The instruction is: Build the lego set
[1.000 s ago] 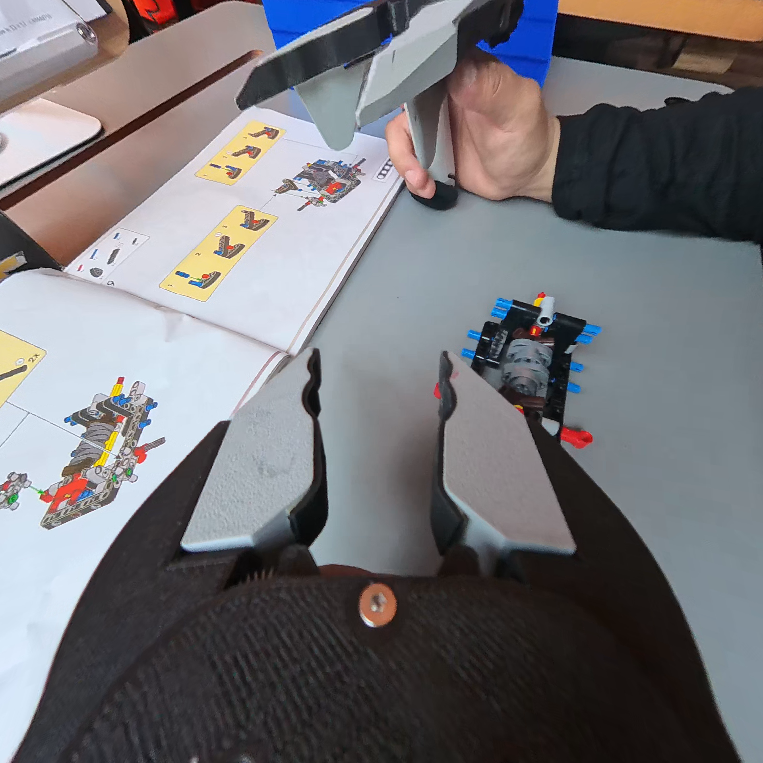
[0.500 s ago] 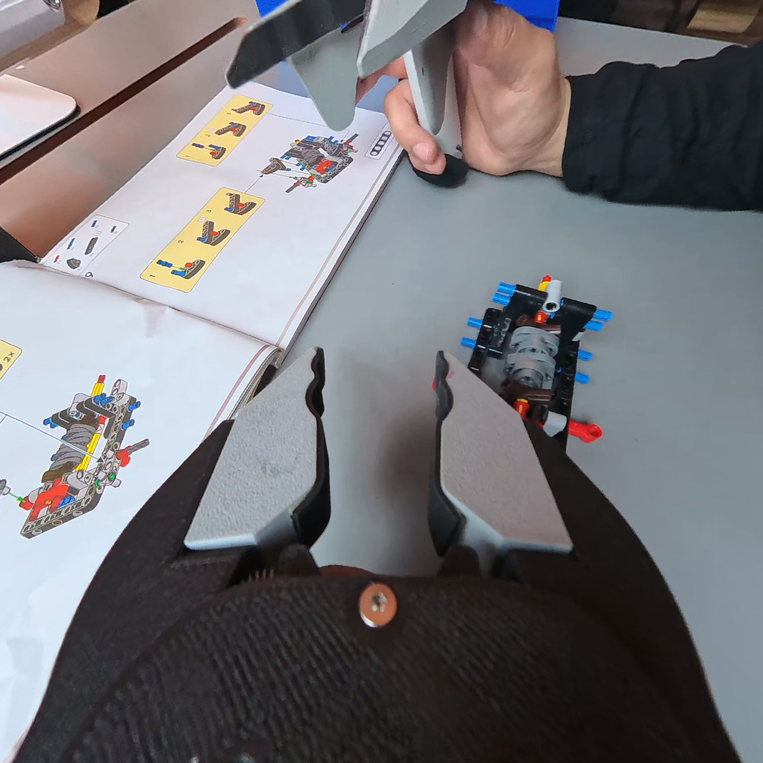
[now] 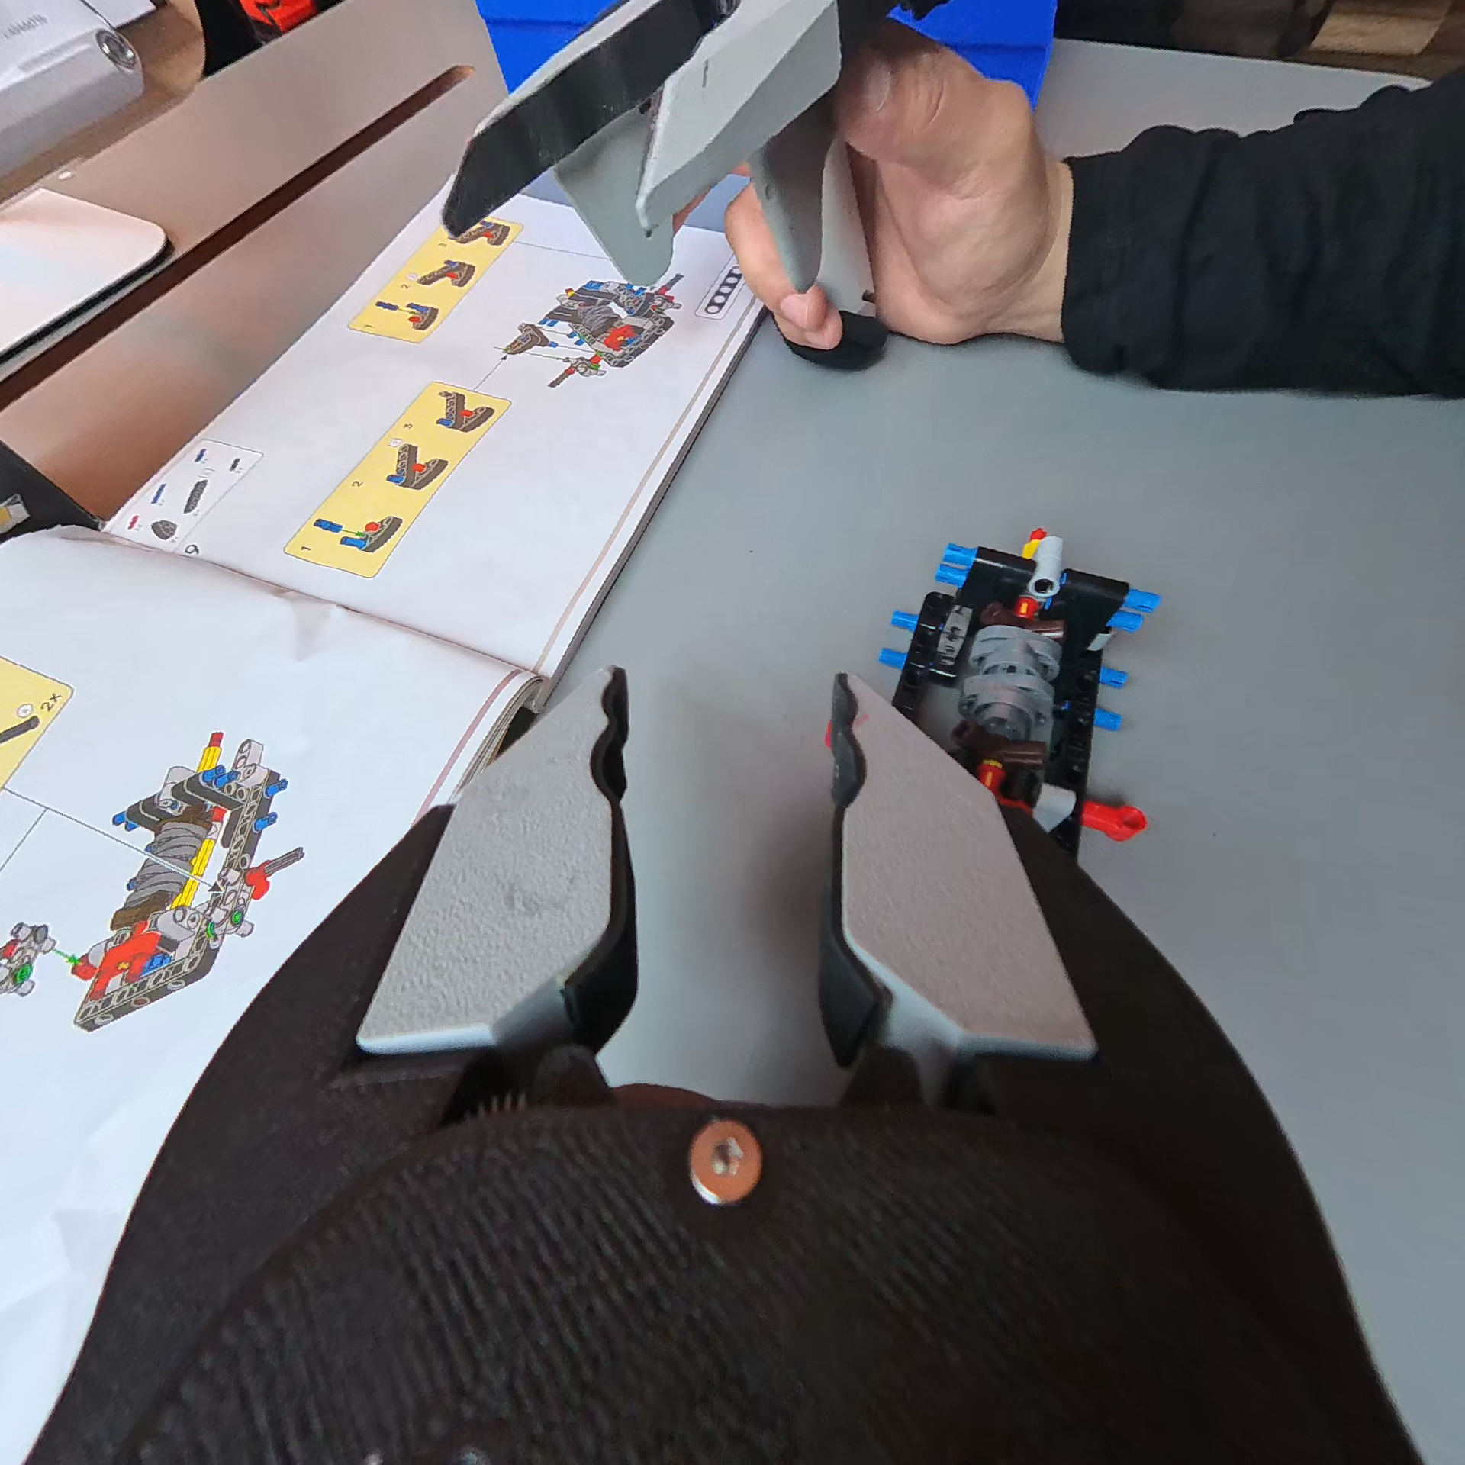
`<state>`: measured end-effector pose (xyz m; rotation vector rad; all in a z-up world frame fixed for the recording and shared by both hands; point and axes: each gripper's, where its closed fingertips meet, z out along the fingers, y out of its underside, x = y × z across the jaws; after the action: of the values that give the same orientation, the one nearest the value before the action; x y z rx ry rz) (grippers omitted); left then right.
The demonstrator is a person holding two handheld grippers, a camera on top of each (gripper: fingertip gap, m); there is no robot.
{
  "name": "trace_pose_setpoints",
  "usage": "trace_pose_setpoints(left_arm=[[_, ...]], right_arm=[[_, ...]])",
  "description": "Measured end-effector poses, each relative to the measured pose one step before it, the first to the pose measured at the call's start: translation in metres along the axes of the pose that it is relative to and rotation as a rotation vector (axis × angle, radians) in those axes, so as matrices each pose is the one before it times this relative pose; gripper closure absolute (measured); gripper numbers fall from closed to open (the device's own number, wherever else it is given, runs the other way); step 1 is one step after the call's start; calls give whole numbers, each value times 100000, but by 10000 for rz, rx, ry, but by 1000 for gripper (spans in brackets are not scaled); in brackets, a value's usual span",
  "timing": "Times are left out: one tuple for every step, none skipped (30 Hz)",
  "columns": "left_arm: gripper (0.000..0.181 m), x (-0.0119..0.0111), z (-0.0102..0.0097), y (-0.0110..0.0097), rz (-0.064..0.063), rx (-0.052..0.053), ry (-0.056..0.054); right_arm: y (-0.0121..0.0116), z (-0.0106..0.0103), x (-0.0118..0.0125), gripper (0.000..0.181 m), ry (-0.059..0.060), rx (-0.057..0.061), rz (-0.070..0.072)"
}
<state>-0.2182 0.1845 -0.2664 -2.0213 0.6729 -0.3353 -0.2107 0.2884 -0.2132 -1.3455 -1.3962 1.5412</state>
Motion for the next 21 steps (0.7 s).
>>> trace_pose_setpoints(left_arm=[[132, 50, 50, 62, 36, -38, 5], [133, 49, 49, 55, 37, -30, 0], [133, 48, 47, 42, 34, -28, 8], [133, 19, 44, 45, 24, -28, -2], [133, -14, 32, 31, 18, -17, -11], [133, -13, 34, 40, 5, -15, -11], [133, -28, 18, 26, -8, -12, -6], [133, -23, 9, 9, -12, -1, -3], [133, -15, -13, -6, -7, 3, -3], [133, -8, -18, -19, 0, 7, -3], [133, -1, -14, -20, 5, 5, -1], [133, 0, -19, -20, 10, 8, -3], [133, 7, -7, -10, 9, 1, 0], [133, 22, -12, -4, 9, -3, 1], [133, 8, -21, -10, 12, -1, -2], [133, 13, -25, -31, 12, 10, -2], [133, 35, -32, -58, 4, 18, 0], [133, 33, -35, -78, 9, 28, 8], [133, 29, -26, -51, 12, 18, 0], [133, 28, -2, -29, 15, 4, -4], [133, 21, 7, -6, 14, 0, 1]], right_arm=[[13, 13, -18, 105, -5, -15, -7], [20, 8, -10, 106, -5, -7, -3], [-9, -10, -11, 106, -5, 0, -2], [-5, 2, -5, 107, -4, 3, -1], [8, -7, -8, 107, -6, 2, 0], [2, 8, -6, 107, -7, -3, 0], [1, -2, -16, 107, -5, -6, -3], [9, 12, -15, 108, -3, -4, -9], [10, 3, -12, 108, -1, -4, -10], [10, 8, -6, 108, -2, -7, -6], [10, 8, -12, 108, -5, -7, -2], [10, -1, -13, 108, -3, -6, -1], [3, 7, 1, 108, -1, -3, 1], [4, -2, -5, 109, -1, -3, 5], [-3, 6, 11, 109, 2, -1, 7], [10, 1, 3, 109, 4, 0, 7], [-1, -3, 12, 109, 5, -1, 5], [-1, 0, 5, 109, 4, 0, 2], [0, -9, -1, 109, 1, 1, -1], [12, -10, -22, 109, -7, -6, 1], [11, -10, -29, 109, -12, -5, 0]])
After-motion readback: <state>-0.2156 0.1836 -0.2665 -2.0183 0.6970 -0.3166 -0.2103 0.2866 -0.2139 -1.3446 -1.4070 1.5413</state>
